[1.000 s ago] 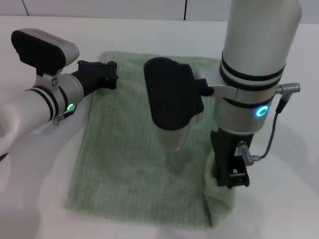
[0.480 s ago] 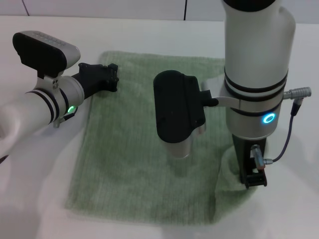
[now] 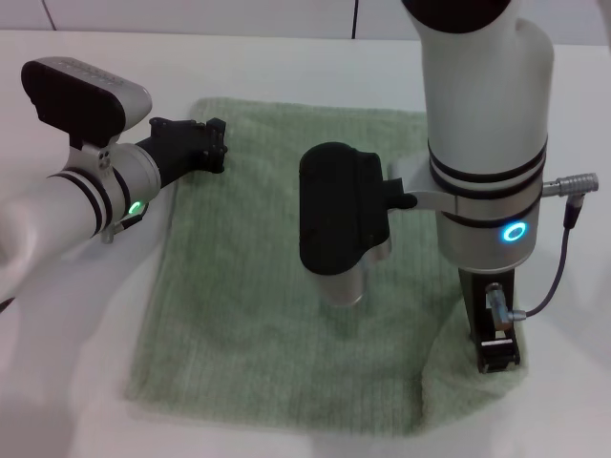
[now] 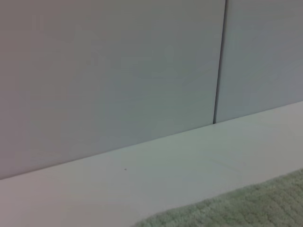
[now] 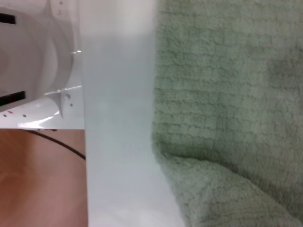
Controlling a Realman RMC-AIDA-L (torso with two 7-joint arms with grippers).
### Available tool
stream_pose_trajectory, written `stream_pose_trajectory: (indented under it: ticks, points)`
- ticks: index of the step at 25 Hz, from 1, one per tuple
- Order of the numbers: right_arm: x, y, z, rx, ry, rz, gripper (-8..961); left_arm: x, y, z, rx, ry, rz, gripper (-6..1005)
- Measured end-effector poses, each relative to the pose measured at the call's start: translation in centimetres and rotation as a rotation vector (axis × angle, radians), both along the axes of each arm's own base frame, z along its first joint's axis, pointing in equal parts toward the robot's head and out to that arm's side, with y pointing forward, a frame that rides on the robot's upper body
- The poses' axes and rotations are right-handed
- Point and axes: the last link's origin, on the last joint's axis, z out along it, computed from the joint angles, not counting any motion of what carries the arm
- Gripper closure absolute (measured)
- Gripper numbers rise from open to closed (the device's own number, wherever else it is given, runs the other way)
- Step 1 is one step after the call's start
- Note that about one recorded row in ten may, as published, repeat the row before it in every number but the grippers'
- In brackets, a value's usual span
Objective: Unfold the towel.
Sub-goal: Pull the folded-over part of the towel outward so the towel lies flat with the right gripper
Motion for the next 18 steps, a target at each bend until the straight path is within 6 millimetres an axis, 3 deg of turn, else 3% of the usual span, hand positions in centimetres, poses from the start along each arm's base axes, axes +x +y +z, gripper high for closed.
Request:
stream_pose_trajectory:
  ticks: [7,18]
  points:
    - [-0.8,0.7,0.2,0.022,-0.032,0.064,662,0.0,0.0,0.1,0.001,0.0,-0.001,994]
    - [-2.7,2.3,0.0,0.053,0.049,0.186,663,0.3,0.2,0.2,0.006,-0.002,-0.011,992]
